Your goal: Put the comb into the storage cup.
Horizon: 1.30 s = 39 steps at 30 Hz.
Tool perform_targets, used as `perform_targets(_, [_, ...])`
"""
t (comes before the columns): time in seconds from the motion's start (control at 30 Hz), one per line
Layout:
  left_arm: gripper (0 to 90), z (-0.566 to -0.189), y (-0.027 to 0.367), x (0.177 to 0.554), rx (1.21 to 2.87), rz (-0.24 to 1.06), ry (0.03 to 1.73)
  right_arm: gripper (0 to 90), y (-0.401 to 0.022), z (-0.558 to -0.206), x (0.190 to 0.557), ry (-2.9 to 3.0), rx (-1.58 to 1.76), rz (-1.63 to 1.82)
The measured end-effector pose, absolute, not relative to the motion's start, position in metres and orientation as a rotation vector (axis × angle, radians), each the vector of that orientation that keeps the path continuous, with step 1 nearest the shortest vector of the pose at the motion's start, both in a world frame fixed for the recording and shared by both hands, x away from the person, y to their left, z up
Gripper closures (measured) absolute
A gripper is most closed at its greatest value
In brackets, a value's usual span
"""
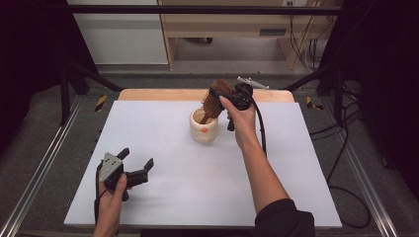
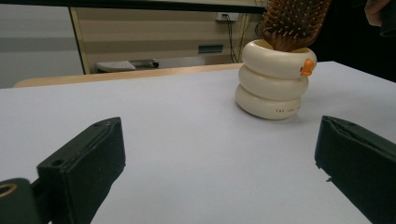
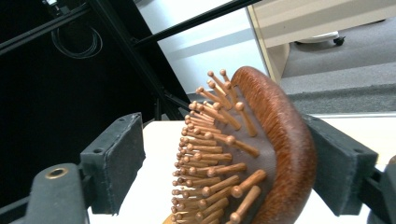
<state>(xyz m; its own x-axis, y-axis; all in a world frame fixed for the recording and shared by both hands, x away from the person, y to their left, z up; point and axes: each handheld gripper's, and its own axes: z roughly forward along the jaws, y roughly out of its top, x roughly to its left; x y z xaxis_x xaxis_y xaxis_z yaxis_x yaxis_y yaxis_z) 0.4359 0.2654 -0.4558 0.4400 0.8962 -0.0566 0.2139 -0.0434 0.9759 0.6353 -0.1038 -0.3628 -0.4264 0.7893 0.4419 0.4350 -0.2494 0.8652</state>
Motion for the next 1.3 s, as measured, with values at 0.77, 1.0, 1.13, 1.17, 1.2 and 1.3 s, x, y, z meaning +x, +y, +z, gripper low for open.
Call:
perform_targets(0.77, [1.7,-0.455,0.266,0.436,1.543,0.748,1.01,10.7,-0.106,-0.353,0.627,1.647,1.352,1.555])
perform_targets(1.0, [1.7,-0.455,0.267,0.436,1.542,0.749,1.013,13.3,-0.106,-0.35,0.622,1.641,1.26,1.507])
perform_targets(1.13, [1.7,-0.455,0.267,0.435,1.542,0.75,1.012,13.3,-0.106,-0.348,0.62,1.64,1.213,1.488])
perform_targets(1.17, [1.7,-0.455,0.267,0.435,1.542,0.75,1.012,13.2,-0.106,-0.348,0.619,1.639,1.206,1.483])
perform_targets(1.2, [1.7,-0.455,0.267,0.436,1.541,0.749,1.012,12.8,-0.106,-0.348,0.619,1.638,1.202,1.483])
perform_targets(1.3, [1.7,-0.455,0.268,0.436,1.541,0.75,1.012,12.5,-0.107,-0.347,0.619,1.635,1.2,1.483])
